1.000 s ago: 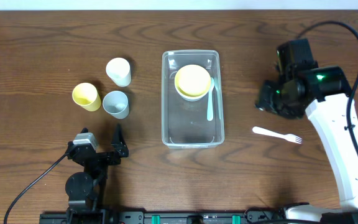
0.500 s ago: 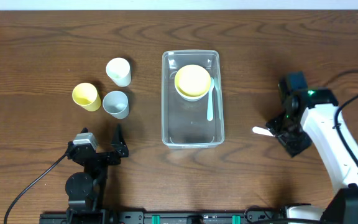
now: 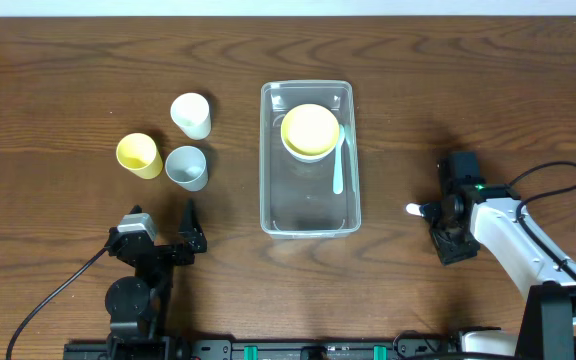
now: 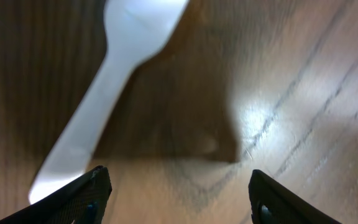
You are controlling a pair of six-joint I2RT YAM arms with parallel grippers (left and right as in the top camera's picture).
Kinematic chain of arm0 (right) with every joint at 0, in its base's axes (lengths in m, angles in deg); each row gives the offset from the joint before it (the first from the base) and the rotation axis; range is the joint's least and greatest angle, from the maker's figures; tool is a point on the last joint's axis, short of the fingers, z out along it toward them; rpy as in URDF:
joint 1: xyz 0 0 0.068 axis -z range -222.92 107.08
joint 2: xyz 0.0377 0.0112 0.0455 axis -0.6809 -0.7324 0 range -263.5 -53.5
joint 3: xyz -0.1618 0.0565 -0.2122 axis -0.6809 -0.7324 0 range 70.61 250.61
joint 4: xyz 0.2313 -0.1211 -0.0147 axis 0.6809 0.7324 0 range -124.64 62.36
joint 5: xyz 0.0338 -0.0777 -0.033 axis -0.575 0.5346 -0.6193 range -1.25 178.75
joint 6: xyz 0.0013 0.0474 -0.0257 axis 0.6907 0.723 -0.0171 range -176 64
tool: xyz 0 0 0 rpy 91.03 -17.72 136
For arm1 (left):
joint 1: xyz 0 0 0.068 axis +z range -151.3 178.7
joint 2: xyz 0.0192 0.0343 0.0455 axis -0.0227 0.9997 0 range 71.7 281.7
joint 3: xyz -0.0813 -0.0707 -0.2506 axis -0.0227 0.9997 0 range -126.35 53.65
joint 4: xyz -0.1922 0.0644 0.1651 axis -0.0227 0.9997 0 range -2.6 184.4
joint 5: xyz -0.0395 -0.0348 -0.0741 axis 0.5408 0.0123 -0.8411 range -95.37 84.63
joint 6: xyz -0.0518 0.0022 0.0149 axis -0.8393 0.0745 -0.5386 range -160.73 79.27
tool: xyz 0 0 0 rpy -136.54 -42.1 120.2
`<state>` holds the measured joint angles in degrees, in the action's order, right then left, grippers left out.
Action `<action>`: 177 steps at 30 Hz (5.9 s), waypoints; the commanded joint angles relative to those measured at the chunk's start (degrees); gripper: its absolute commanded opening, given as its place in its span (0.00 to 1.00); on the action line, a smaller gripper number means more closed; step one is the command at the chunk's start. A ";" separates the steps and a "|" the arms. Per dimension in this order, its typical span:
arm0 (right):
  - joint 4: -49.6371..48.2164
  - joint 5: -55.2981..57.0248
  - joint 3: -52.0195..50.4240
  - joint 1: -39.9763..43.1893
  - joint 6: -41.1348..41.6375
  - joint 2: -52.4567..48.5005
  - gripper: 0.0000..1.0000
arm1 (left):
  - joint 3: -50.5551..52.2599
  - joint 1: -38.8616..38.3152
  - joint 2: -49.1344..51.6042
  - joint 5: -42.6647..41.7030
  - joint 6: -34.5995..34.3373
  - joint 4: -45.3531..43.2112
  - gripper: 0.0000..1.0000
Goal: Pack container
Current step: 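Release the spoon and move the right gripper to the white fork, then lower the right gripper and grasp the white fork handle, then lift the fork and lower it into the container beside the spoon, then release the fork and raise the right gripper back to the right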
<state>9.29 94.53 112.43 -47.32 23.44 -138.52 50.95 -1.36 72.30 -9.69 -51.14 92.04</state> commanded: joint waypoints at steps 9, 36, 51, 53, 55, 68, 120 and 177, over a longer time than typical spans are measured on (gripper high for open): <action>-1.81 11.78 -0.33 1.46 0.61 0.04 0.78 | 1.64 0.13 -0.26 -0.42 0.94 0.76 0.98; -22.56 14.16 -7.89 4.87 -9.03 -2.36 0.57 | 1.64 0.13 -0.26 -0.42 0.94 0.76 0.98; -28.28 12.57 -7.87 4.87 -20.74 -2.36 0.21 | 1.64 0.13 -0.26 -0.42 0.94 0.76 0.98; -29.03 12.15 -7.87 4.87 -22.08 -2.36 0.18 | 1.64 0.15 -0.26 -0.42 0.94 0.76 0.98; -29.92 11.74 -7.87 4.87 -23.82 -2.36 0.14 | 1.64 0.13 -0.26 -0.42 0.94 0.76 0.98; -36.13 5.77 -7.87 4.87 -32.33 -2.14 0.01 | 1.64 0.13 -0.26 -0.42 0.94 0.76 0.98; -60.48 -40.46 10.29 -5.97 -55.69 -10.97 0.05 | 1.64 0.13 -0.26 -0.42 0.94 0.76 0.98; 11.17 8.33 31.50 12.37 -38.34 2.99 0.99 | 1.64 0.15 -0.26 -0.13 0.96 0.63 0.98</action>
<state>20.39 101.46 142.99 -35.10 -16.25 -135.54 50.95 -1.36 72.30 -9.69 -51.12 92.02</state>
